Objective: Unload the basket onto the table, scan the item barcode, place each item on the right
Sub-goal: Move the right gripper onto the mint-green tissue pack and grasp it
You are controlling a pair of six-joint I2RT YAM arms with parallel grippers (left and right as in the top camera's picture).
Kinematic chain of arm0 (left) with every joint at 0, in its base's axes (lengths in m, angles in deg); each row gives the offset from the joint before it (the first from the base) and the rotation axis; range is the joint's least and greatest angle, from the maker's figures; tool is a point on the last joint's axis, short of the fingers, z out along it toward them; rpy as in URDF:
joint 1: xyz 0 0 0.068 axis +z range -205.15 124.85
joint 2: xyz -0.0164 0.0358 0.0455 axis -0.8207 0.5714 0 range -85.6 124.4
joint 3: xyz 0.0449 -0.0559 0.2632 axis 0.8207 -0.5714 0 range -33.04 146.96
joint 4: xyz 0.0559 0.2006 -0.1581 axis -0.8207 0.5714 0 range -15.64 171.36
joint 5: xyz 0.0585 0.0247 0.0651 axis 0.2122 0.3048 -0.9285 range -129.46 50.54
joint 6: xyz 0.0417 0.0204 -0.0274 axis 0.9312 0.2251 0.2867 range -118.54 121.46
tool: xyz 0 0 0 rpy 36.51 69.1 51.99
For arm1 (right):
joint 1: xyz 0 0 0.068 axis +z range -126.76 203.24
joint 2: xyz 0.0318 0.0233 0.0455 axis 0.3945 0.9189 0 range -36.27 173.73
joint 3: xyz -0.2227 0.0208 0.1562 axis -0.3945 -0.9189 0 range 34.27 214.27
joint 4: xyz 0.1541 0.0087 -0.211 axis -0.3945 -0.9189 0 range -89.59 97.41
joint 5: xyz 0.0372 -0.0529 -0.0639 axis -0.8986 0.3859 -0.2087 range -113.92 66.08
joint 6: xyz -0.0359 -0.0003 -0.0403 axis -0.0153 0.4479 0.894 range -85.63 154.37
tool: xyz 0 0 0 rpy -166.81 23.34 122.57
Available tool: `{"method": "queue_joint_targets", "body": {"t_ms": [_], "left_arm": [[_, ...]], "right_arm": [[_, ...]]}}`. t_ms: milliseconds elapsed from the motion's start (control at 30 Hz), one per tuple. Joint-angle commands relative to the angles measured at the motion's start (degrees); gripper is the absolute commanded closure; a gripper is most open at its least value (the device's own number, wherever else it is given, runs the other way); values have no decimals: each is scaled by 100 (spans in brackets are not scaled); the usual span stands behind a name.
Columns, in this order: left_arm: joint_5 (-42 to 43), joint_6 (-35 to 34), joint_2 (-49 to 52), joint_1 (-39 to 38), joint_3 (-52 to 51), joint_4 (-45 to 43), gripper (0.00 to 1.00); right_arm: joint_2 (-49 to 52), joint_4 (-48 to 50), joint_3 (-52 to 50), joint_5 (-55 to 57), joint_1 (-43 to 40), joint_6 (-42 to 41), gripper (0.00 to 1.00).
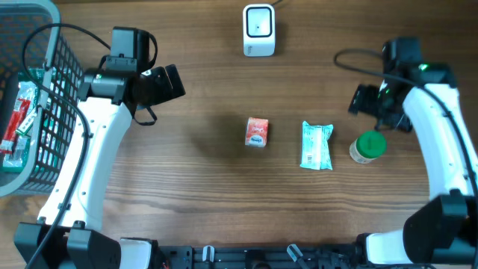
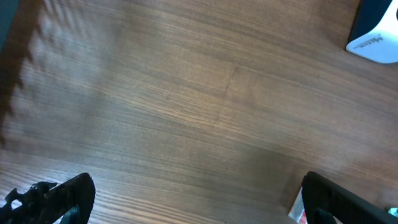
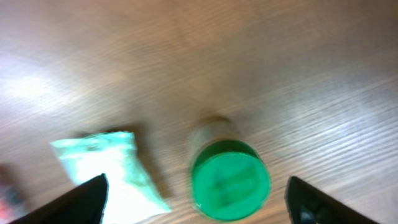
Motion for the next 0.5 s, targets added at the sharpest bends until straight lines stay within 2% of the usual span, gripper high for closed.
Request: {"method": "queue_joint_targets", "body": {"t_ms": [0, 33, 67, 133, 467], "left_arm": [[66, 94, -46, 11, 4, -15, 0], [66, 94, -46, 11, 4, -15, 0], [66, 94, -46, 11, 4, -15, 0], [66, 94, -46, 11, 4, -15, 0], [66, 94, -48, 11, 4, -15, 0]], "right_arm": [[22, -273, 446, -1281, 164, 507, 44], [24, -319, 407, -1320, 245, 459, 58], [26, -356, 330, -1311, 334, 358, 76], [28, -352, 109, -1311, 531, 208, 87], [68, 1158, -1827, -914, 1521, -546, 87]]}}
